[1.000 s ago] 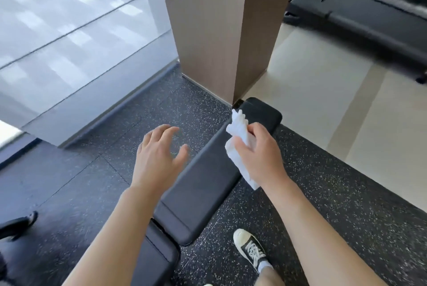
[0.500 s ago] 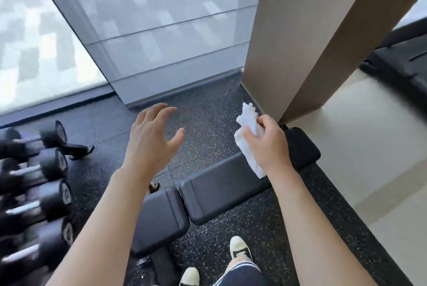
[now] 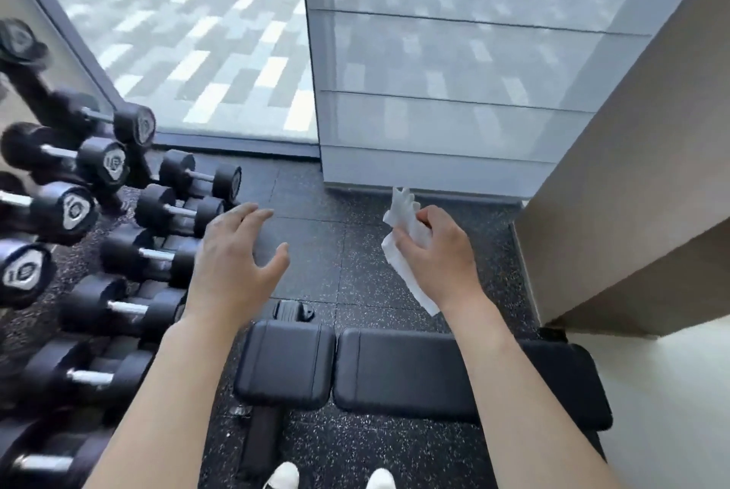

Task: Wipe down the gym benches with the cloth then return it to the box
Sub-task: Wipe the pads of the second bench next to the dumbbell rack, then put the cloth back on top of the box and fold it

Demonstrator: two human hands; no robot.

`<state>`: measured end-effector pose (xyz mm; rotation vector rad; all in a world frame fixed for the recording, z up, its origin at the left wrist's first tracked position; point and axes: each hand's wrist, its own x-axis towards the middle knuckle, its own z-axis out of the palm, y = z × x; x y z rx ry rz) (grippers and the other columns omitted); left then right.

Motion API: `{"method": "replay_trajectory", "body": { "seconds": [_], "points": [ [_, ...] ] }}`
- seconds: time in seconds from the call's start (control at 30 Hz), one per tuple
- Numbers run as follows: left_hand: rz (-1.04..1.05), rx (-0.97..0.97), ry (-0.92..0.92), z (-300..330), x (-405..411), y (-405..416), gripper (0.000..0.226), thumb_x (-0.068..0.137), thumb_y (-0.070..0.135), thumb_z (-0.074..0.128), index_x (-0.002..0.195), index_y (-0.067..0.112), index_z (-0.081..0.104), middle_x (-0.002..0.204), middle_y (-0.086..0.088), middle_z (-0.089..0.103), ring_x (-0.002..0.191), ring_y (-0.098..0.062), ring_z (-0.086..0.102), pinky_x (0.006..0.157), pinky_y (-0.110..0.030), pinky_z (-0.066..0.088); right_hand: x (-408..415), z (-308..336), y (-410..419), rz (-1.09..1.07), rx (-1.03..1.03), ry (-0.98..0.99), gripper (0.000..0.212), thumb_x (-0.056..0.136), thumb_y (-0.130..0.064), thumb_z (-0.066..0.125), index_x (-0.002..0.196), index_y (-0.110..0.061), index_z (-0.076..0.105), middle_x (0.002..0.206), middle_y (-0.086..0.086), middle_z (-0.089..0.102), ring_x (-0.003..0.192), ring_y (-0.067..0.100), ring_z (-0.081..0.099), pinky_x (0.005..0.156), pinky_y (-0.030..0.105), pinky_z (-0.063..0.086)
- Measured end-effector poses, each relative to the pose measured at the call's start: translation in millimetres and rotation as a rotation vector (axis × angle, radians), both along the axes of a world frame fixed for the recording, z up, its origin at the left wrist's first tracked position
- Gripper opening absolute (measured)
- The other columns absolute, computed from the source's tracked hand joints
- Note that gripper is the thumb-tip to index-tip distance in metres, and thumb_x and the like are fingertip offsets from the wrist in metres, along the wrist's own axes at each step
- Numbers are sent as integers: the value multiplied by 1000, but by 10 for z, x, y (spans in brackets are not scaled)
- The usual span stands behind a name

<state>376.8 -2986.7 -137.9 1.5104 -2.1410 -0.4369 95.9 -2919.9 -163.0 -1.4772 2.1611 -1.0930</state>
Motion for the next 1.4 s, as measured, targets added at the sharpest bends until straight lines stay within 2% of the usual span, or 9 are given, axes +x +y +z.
{"method": "replay_trajectory", "body": {
  "seconds": [0.13,0.3,0.6,0.77,1.0,1.17,1.3,1.4],
  "points": [
    [153,-69,9,33,391,282,50,92,27,76,138,13,64,146,-8,58,139,-32,47,119,-54,37,320,101,-110,134,-42,-10,19,93,-48,69,94,-35,54,83,-20,57,72,-5,53,59,16,32],
    [267,-63,-19,51,898,704,58,88,46,59,135,13,65,144,-10,60,137,-35,51,117,-56,37,805,137,-52,285,-44,4,21,93,-44,70,95,-29,57,83,-16,58,71,0,53,60,22,34],
    [412,-85,2,231,1685,1617,64,86,54,52,136,16,65,146,-6,58,139,-31,49,118,-54,37,1645,421,529,423,-62,56,22,92,-40,74,98,-25,59,85,-10,62,70,8,57,61,28,44],
    [427,-135,3,408,2231,2178,61,87,51,56,138,19,63,149,-3,56,142,-29,46,119,-54,36,2265,580,1039,440,-95,51,22,92,-38,73,91,-25,55,79,-11,57,65,5,50,57,24,32],
    [526,-167,-15,513,3471,3342,64,85,54,52,136,16,65,145,-5,59,139,-30,49,119,-52,37,3547,689,1920,572,-96,46,19,93,-33,75,94,-23,59,81,-9,61,69,9,56,61,24,40],
    [687,-213,-15,633,4434,4225,62,84,53,54,134,20,65,144,-4,60,136,-31,51,115,-54,42,4655,813,2402,740,-130,26,21,92,-35,72,91,-23,55,80,-8,57,67,10,51,63,27,38],
    [837,-226,-14,665,5069,4948,59,84,48,58,133,15,67,143,-8,61,134,-33,53,116,-51,40,5522,883,2745,904,-119,40,24,92,-40,71,93,-23,54,83,-9,56,73,11,52,67,33,43],
    [978,-214,-12,664,5439,5498,59,84,46,59,133,15,67,142,-8,60,133,-32,53,116,-50,40,6125,929,2981,1026,-137,60,28,91,-43,71,87,-24,51,80,-10,54,70,5,49,60,24,34]
  ]
}}
